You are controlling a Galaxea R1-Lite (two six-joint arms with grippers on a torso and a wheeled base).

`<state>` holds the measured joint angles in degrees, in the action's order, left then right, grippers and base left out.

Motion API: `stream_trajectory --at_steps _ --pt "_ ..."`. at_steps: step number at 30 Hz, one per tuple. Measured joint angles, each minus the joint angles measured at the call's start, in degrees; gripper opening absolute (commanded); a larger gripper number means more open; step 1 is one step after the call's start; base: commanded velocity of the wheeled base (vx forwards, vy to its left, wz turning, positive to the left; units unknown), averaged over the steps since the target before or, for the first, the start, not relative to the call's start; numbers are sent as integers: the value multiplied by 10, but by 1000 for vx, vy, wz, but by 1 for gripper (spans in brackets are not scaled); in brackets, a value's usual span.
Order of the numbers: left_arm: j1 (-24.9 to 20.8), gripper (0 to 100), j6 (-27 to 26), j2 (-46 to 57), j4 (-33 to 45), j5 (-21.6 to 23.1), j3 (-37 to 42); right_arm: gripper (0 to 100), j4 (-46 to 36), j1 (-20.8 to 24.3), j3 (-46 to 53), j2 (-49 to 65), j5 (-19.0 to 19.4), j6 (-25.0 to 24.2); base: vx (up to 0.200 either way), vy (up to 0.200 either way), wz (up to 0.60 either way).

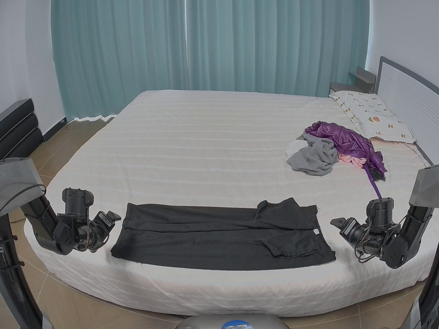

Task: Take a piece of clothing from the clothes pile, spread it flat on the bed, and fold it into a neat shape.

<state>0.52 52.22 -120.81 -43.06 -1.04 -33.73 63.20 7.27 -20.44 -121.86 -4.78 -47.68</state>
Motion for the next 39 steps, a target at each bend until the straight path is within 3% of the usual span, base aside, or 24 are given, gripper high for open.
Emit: stream_trajectory --at_steps 8,17,30,39 --pt "1 100 2 4 -7 1 -6 100 1 -1 -1 -3 11 -2 0 0 0" --pt "2 100 2 3 -14 3 -3 100 6 3 -2 -17 12 -2 200 0 0" --pt "5 100 2 2 -9 46 -3 100 6 2 -8 -30 13 -16 0 0 0" --pt "5 100 1 3 -8 47 -12 100 6 -2 -13 -33 44 -23 0 0 0"
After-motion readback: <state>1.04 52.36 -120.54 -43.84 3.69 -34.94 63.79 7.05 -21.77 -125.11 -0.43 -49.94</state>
